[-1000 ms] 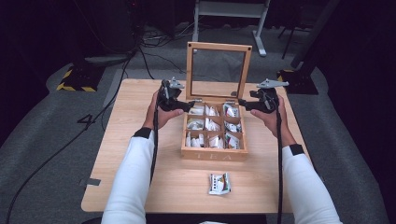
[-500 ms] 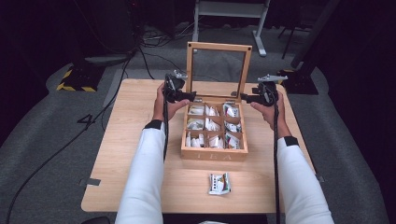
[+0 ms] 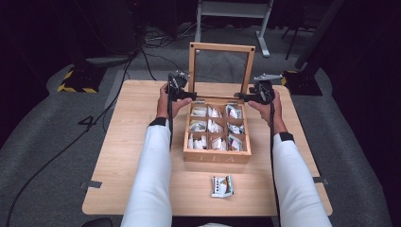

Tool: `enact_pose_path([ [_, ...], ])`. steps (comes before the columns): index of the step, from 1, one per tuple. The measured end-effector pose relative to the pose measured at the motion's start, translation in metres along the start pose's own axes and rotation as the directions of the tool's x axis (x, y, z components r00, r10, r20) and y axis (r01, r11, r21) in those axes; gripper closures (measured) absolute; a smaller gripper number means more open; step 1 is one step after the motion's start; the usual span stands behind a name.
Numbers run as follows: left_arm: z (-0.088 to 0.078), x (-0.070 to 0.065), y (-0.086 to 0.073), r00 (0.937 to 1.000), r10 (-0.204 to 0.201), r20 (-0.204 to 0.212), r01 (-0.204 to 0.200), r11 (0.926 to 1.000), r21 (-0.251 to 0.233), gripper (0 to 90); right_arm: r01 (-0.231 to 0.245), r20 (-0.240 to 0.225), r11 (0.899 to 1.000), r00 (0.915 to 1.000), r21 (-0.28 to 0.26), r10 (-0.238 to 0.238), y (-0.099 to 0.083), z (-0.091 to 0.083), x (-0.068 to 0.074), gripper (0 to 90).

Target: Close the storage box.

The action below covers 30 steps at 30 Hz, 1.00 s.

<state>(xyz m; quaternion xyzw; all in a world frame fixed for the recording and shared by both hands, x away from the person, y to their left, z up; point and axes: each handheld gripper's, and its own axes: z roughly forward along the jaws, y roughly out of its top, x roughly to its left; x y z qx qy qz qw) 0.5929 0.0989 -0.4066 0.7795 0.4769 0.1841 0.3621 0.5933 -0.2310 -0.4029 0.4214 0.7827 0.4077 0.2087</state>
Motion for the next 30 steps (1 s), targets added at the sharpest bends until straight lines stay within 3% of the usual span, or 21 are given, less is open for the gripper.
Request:
enact_pose_path([
  [2,0.004,-0.003,0.001,0.9995,0.021,0.021,-0.021,0.9998,-0.002,25.5,0.0,-0.005,1.0,1.0,0.021,0.0,0.0,0.005,0.001,35.8],
  [3,0.007,-0.005,0.002,0.9994,0.035,0.006,-0.035,0.9993,0.014,25.4,-0.004,-0.004,1.0,1.0,0.02,0.004,-0.001,0.006,0.001,36.2],
  [12,0.022,-0.008,0.007,0.9985,0.044,0.034,-0.045,0.9984,0.035,25.7,-0.042,-0.027,0.999,0.9987,0.024,0.042,-0.004,0.015,-0.005,37.2],
  [17,0.027,-0.006,0.006,0.9943,0.07,0.081,-0.073,0.9963,0.044,26.2,-0.045,-0.044,0.999,0.998,0.021,0.046,-0.003,0.016,-0.007,42.3],
  [20,0.025,-0.008,0.01,0.9907,0.083,0.108,-0.087,0.9957,0.032,31.4,-0.051,-0.047,0.998,0.9975,0.021,0.052,-0.003,0.017,-0.01,43.6],
  [21,0.025,-0.009,0.011,0.9913,0.079,0.105,-0.083,0.996,0.034,28.4,-0.052,-0.06,0.998,0.9968,0.025,0.054,-0.003,0.019,-0.01,43.4],
  [27,0.021,-0.006,0.013,0.9926,0.047,0.112,-0.05,0.9985,0.021,33.0,-0.053,-0.098,0.998,0.9937,0.02,0.055,-0.001,0.021,-0.006,47.4],
  [30,0.018,-0.007,0.012,0.9924,0.029,0.12,-0.031,0.9994,0.012,33.0,-0.056,-0.089,0.998,0.9944,0.019,0.057,0.001,0.021,-0.003,47.6],
])
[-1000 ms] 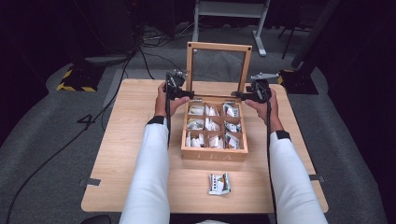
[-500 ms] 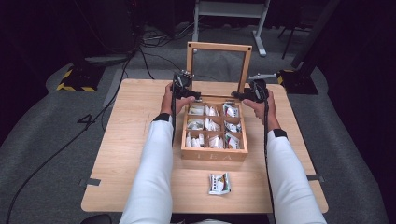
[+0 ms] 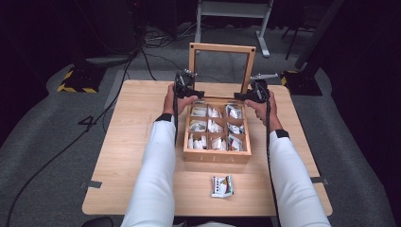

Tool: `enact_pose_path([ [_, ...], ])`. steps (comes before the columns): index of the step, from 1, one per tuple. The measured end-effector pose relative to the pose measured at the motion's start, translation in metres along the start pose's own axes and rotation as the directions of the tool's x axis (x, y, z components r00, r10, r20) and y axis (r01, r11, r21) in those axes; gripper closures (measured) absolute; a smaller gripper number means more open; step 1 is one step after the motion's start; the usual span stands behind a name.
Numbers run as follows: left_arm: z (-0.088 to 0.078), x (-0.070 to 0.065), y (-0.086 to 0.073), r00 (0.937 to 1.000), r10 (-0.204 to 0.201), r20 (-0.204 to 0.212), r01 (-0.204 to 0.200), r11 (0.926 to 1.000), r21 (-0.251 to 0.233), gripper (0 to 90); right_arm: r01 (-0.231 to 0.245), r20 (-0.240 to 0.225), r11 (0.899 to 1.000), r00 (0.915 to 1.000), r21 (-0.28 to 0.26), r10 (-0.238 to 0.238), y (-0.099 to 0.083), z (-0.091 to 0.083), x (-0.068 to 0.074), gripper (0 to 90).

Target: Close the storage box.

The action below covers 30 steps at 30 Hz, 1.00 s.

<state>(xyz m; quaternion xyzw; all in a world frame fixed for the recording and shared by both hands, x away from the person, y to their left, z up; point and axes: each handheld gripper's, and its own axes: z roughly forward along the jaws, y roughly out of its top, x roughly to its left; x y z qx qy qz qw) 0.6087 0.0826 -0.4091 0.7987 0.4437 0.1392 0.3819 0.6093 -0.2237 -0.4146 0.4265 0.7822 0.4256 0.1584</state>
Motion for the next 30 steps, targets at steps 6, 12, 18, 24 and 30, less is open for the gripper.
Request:
enact_pose_path([
  [6,-0.004,-0.001,-0.003,0.9997,-0.021,0.01,0.021,0.9992,-0.033,34.9,-0.004,-0.008,1.0,1.0,-0.004,0.004,0.001,-0.004,0.001,48.8],
  [12,-0.013,-0.002,-0.008,0.9997,0.007,0.023,-0.006,0.9977,-0.068,40.3,0.014,-0.018,1.0,0.9997,-0.02,-0.015,-0.001,-0.01,0.004,48.1],
  [18,-0.028,-0.006,-0.01,0.9992,0.016,0.036,-0.012,0.9941,-0.108,40.3,0.036,-0.031,0.998,0.9988,-0.044,-0.037,-0.003,-0.021,0.007,48.6],
  [24,-0.046,-0.01,-0.01,0.9987,0.035,0.038,-0.03,0.9902,-0.136,43.9,0.035,-0.046,0.996,0.9982,-0.077,-0.039,-0.002,-0.036,0.01,50.4],
  [30,-0.062,-0.014,-0.009,0.9969,0.073,0.028,-0.068,0.9856,-0.155,47.4,0.08,-0.034,0.993,0.996,-0.091,-0.083,0.003,-0.052,0.016,52.8],
])
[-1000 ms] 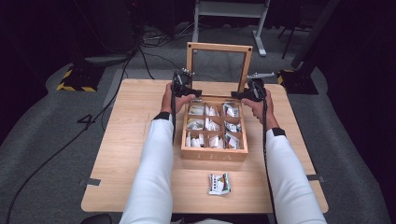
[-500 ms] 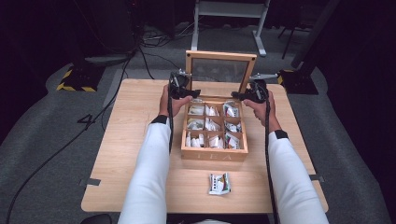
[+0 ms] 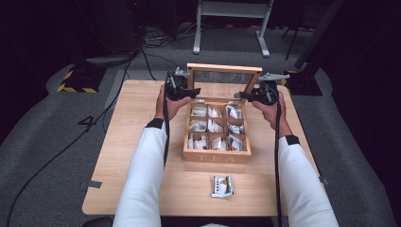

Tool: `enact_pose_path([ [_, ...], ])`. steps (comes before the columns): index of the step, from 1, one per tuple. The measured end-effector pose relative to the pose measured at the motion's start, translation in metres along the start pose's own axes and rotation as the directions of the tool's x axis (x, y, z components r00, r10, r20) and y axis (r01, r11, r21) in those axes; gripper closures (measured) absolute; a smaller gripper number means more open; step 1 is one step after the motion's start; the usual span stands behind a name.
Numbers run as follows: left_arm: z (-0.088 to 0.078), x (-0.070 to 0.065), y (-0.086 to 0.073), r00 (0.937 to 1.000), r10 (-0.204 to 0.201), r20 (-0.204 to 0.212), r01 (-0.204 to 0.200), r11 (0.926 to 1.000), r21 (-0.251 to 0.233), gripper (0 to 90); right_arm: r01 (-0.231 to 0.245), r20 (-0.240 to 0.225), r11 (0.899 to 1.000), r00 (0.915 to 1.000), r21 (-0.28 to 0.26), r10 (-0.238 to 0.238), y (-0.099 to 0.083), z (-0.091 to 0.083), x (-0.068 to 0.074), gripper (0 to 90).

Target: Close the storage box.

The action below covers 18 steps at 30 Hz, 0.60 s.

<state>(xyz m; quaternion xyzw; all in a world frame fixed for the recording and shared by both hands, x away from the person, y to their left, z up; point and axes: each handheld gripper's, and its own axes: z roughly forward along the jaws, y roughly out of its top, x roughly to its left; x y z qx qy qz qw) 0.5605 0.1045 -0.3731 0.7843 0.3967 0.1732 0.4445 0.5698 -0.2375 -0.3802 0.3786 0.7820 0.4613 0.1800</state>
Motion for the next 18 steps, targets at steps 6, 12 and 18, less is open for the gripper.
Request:
enact_pose_path([
  [6,-0.009,-0.002,-0.003,0.9999,0.011,-0.002,-0.011,0.9998,-0.014,50.2,-0.022,-0.007,0.999,0.9997,-0.032,0.022,0.0,-0.012,0.004,53.0],
  [12,-0.024,-0.011,-0.002,0.9991,0.038,-0.022,-0.038,0.9984,-0.042,51.2,-0.012,-0.005,0.999,0.9999,-0.04,0.012,0.0,-0.02,0.009,52.7],
  [18,-0.035,-0.017,0.0,0.9982,0.056,-0.023,-0.057,0.9974,-0.044,50.9,0.001,-0.001,0.999,1.0,-0.045,-0.001,0.001,-0.027,0.015,51.3],
])
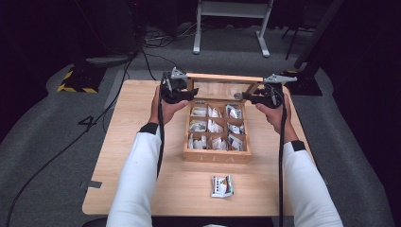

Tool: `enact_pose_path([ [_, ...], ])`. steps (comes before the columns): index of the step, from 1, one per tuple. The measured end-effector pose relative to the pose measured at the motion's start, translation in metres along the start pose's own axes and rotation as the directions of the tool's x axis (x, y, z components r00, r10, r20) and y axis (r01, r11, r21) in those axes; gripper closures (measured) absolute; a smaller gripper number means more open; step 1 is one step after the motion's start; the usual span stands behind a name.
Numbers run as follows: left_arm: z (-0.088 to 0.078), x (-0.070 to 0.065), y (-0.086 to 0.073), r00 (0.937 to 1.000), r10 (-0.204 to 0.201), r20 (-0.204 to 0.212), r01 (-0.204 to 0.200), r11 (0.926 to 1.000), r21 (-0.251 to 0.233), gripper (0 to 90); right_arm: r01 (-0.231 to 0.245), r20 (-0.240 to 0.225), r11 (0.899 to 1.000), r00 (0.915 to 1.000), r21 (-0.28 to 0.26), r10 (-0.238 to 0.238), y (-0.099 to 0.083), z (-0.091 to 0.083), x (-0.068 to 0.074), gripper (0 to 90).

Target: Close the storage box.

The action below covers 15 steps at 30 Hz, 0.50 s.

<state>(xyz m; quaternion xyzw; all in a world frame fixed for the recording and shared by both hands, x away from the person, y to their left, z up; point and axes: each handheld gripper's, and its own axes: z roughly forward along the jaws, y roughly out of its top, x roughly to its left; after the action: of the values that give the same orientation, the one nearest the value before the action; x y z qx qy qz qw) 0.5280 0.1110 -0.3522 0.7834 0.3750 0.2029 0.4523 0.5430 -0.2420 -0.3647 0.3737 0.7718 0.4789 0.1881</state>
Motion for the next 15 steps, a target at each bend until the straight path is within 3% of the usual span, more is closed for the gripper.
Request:
enact_pose_path([
  [4,-0.004,-0.003,0.002,0.9999,0.014,0.007,-0.014,0.9999,-0.002,50.6,0.015,0.004,1.0,0.9999,0.0,-0.015,0.0,-0.003,0.003,50.9],
  [10,-0.011,-0.004,0.005,0.9997,0.024,-0.005,-0.023,0.9996,0.018,43.3,-0.011,-0.016,1.0,0.9998,-0.026,0.01,-0.001,-0.009,0.004,48.7],
  [15,-0.018,-0.006,0.005,0.9994,0.032,-0.011,-0.032,0.9994,0.012,41.4,0.003,-0.01,1.0,0.9999,-0.025,-0.004,0.0,-0.016,0.008,47.1],
])
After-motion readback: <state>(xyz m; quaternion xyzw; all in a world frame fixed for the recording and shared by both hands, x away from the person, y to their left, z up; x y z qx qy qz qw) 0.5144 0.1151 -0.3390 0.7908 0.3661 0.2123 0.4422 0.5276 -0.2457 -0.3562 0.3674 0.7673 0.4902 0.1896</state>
